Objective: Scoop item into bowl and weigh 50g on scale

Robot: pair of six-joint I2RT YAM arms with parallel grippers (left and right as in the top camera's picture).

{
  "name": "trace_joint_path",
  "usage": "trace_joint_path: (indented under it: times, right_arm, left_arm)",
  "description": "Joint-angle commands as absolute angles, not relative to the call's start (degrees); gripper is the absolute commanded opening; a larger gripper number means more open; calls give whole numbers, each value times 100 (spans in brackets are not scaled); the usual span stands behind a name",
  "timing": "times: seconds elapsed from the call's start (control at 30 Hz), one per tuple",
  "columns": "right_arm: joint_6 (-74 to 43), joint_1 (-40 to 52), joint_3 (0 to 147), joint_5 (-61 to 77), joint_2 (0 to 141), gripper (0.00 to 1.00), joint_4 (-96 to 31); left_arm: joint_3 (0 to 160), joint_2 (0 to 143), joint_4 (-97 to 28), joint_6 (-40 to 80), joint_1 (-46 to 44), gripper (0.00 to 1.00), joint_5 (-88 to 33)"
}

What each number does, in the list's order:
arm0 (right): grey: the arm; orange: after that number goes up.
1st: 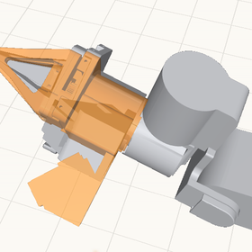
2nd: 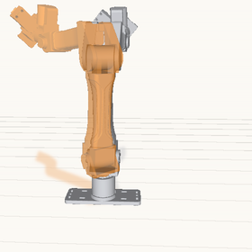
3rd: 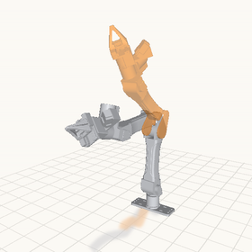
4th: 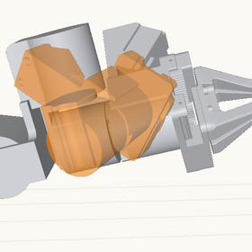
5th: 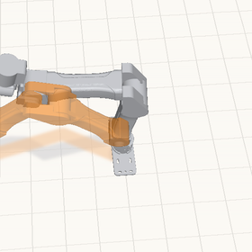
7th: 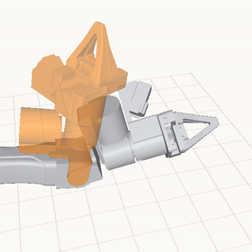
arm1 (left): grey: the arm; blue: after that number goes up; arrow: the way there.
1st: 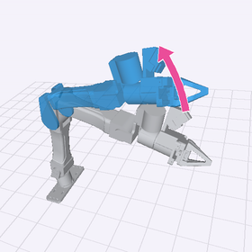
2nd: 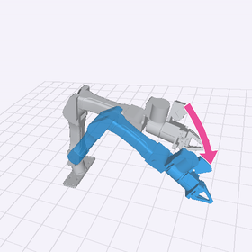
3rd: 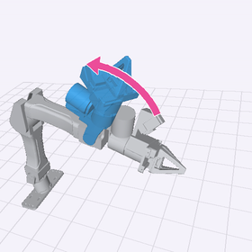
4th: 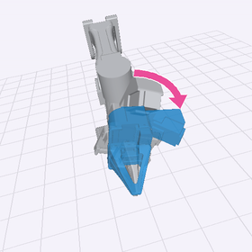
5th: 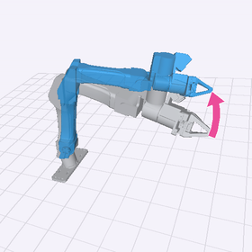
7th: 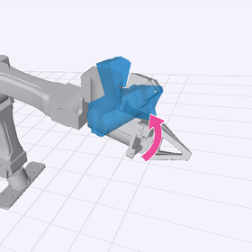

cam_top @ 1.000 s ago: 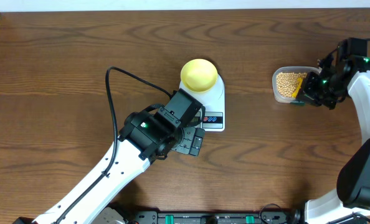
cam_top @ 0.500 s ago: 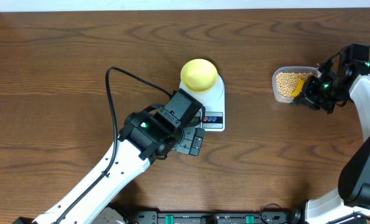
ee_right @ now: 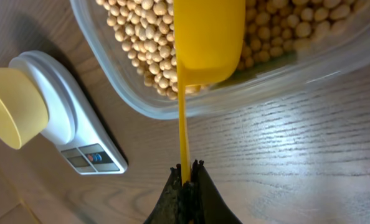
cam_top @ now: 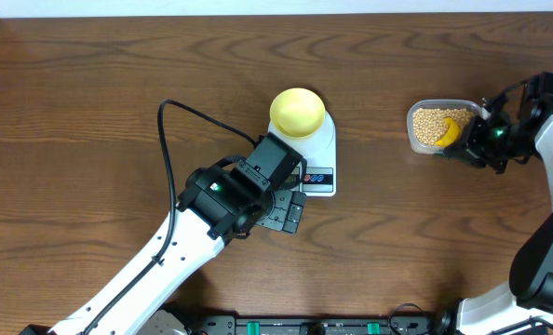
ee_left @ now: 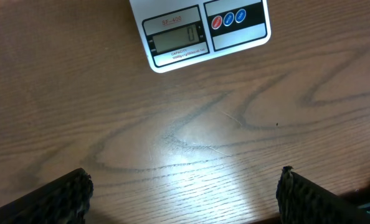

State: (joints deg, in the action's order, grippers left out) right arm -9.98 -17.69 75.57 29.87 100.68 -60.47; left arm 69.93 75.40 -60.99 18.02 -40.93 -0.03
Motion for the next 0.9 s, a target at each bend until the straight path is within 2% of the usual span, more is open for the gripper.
trace_joint_path:
  times: [0.0,0.53,0.87]
  right_arm:
    - [-757,-1787,7498,3365,10099,1,-6156]
    - [-499,-1975,7483,3415,10099,1,-6082]
    - [-392,-2224,7109,4222,10099,1,-5629]
  left_arm:
    - [7067,7572,-6095,1791,-4080,97,69]
    - [7067,7572,-6095,1791,-4080,96,69]
    - [7067,7572,-6095,1791,-4080,97,69]
